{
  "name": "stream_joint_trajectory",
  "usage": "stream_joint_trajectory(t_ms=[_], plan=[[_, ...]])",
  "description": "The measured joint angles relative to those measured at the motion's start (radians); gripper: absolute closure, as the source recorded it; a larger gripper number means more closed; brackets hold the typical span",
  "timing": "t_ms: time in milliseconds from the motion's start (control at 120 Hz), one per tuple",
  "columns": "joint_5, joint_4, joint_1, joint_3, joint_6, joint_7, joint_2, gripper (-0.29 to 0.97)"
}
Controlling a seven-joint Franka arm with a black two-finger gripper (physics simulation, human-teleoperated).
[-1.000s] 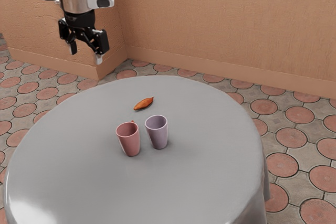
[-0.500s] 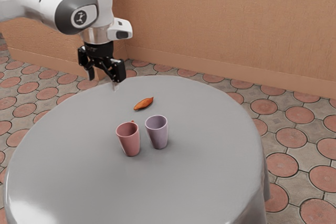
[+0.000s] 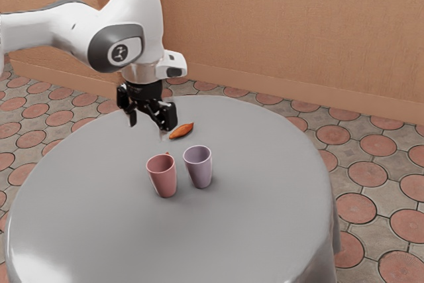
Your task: Place the left cup onto the right cup
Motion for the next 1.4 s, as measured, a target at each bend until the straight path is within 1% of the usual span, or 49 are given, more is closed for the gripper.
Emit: stream_joint_trajectory(t_ms=[217,408,692,1000,1217,1400], plan=[[-0.001,-0.019,-0.01,0.003,0.041,-0.002,0.014,0.0],[-0.001,-0.017,0.014,0.006,0.086,0.013,0.054,0.0],[-0.001,-0.018,0.046,0.007,0.123,0.032,0.081,0.0],[-0.001,-0.018,0.018,0.009,0.159,0.05,0.128,0.0],[0.0,-0.018,0.042,0.013,0.189,0.063,0.173,0.0],[0.005,-0.018,0.043,0.013,0.214,0.072,0.197,0.0]])
